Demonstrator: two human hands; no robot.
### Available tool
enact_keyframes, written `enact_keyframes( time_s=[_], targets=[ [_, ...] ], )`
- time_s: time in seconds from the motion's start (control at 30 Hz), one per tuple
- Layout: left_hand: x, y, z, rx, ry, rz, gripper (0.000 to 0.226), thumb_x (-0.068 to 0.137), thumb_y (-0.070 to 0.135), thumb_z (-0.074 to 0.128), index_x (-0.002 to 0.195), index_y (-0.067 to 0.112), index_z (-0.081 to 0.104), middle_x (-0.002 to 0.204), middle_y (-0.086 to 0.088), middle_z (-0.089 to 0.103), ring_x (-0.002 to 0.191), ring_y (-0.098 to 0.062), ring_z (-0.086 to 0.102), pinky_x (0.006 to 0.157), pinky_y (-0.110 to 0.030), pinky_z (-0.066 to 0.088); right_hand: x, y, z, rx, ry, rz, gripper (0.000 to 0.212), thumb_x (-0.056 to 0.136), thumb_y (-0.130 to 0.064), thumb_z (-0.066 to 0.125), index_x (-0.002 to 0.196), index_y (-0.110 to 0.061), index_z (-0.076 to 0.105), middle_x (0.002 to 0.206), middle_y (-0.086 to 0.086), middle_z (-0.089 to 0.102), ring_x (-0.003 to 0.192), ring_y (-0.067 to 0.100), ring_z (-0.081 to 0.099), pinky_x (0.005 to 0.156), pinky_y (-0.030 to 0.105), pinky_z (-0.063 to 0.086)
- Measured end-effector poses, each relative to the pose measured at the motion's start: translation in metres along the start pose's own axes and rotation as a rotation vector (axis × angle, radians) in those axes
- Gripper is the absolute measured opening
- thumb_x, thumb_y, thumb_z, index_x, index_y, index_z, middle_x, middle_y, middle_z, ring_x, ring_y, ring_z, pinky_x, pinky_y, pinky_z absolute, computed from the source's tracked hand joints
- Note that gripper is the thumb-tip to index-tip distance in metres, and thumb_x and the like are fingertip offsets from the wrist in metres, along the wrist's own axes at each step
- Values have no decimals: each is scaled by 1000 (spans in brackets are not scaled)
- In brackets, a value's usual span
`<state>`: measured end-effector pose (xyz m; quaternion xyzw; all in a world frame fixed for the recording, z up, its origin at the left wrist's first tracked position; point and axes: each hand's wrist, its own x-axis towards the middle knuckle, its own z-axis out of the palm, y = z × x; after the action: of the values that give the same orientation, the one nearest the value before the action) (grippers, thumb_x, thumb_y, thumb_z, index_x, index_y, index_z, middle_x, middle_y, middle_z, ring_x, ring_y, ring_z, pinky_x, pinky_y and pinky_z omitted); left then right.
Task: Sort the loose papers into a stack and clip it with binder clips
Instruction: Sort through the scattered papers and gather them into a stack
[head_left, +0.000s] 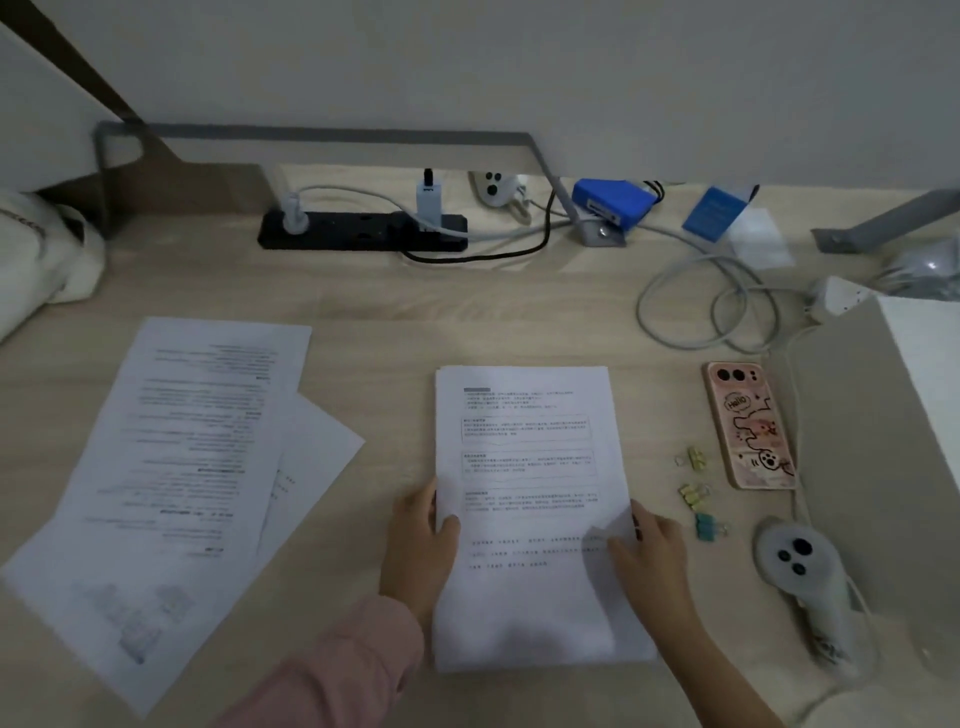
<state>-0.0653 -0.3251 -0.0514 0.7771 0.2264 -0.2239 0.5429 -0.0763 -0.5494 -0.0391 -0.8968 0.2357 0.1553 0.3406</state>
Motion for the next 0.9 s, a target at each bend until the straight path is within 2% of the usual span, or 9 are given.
enact_keyframes(
  time_s=[0.17,0.23,0.27,0.33,0.4,0.6,0.7,0.8,0.9],
  targets=[
    [-9,11,-32,26,73,-35,33,86,19,45,116,27,55,116,2,53,102,-15,58,93,-42,50,5,-19,16,3,-86,-42,28,77,-14,46,101,-16,61,85,5,48,79,21,41,58,19,32],
    [-13,10,-42,31,89,4,25,88,13,45,109,19,55,107,6,54,100,-13,56,89,-34,50,5,-31,12,52,-70,-44,32,81,-6,47,104,-25,59,93,4,54,89,29,52,71,30,47],
    [-15,8,-48,38,102,16,22,89,11,45,109,18,53,106,9,51,102,-13,53,89,-31,48,4,-40,10,68,-33,-47,36,84,-3,48,115,-19,56,105,6,53,98,33,53,83,39,48],
    [-18,-1,-65,60,150,39,35,91,12,48,126,17,47,118,8,43,115,-13,46,100,-33,42,3,-64,10,48,14,-97,43,87,-2,49,130,-8,47,124,15,46,108,31,51,93,40,44],
    [-20,-13,-89,79,217,72,40,91,13,51,130,17,44,126,6,40,121,-14,44,105,-35,39,1,-93,20,38,-7,-196,42,88,-1,50,129,-7,47,127,17,44,110,28,50,93,35,41],
    [-23,-59,-197,230,494,-8,42,86,24,59,127,19,49,137,-5,38,128,-23,33,101,-38,36,-20,-179,96,-30,-221,-414,35,88,-6,54,123,-11,52,117,5,44,111,25,51,89,26,38],
    [-17,-83,-251,307,577,-112,56,84,34,62,134,16,43,141,-10,34,131,-28,29,103,-43,36,-24,-209,138,-125,-308,-373,46,86,-22,61,128,-12,47,128,11,42,116,29,48,94,33,40],
    [-3,-97,-283,383,570,-169,76,77,42,69,138,11,35,140,-15,34,129,-32,30,103,-44,35,-23,-223,166,-266,-228,-290,60,81,-32,65,132,-11,42,135,14,39,123,32,37,99,39,35],
    [13,-102,-299,465,551,-174,79,67,47,74,127,9,40,127,-14,42,119,-32,37,97,-41,36,-27,-228,178,-346,-130,-263,59,81,-29,66,130,-9,40,131,16,40,119,33,36,97,40,35]
  ],
)
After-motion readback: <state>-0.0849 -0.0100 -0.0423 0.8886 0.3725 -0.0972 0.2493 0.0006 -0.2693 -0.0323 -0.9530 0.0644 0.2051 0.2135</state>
